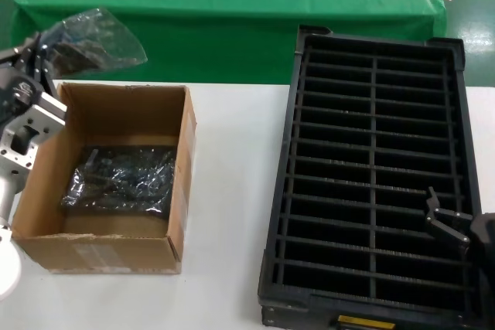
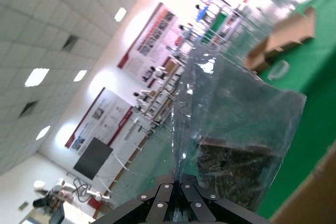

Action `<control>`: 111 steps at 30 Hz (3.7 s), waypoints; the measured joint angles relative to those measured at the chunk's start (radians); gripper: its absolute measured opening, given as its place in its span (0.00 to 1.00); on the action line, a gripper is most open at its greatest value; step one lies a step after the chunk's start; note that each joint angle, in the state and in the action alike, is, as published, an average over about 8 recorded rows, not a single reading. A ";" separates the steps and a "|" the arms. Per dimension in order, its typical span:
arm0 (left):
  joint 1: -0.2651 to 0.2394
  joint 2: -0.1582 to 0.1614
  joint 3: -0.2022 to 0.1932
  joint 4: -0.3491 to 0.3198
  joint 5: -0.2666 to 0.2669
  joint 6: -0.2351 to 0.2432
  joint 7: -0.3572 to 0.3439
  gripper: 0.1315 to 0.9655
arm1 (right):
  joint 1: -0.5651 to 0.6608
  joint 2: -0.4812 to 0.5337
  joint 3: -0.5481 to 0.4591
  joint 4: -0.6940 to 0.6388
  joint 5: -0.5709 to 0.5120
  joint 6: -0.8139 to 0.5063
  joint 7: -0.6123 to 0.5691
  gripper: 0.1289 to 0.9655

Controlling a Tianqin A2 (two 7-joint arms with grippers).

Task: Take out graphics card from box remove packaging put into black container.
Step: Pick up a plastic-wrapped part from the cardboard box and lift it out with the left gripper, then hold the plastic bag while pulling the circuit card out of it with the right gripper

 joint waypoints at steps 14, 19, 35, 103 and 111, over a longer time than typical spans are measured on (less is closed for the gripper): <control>0.103 0.070 -0.102 -0.211 -0.095 -0.031 0.065 0.01 | 0.001 0.020 -0.015 0.009 0.006 0.007 0.003 1.00; 0.149 0.082 -0.155 -0.301 -0.105 0.008 0.113 0.01 | 0.021 0.096 -0.066 0.032 0.014 0.006 0.016 1.00; 0.327 -0.174 -0.004 -0.427 0.022 -0.171 -0.070 0.01 | 0.331 0.112 -0.200 -0.115 0.010 -0.340 -0.112 1.00; 0.321 -0.223 0.388 -0.198 0.514 -0.650 -0.031 0.01 | 0.590 -0.108 -0.215 -0.483 0.244 -0.995 -0.275 0.01; 0.363 -0.238 0.395 -0.251 0.516 -0.652 -0.044 0.01 | 0.608 -0.116 -0.213 -0.519 0.238 -1.006 -0.278 0.01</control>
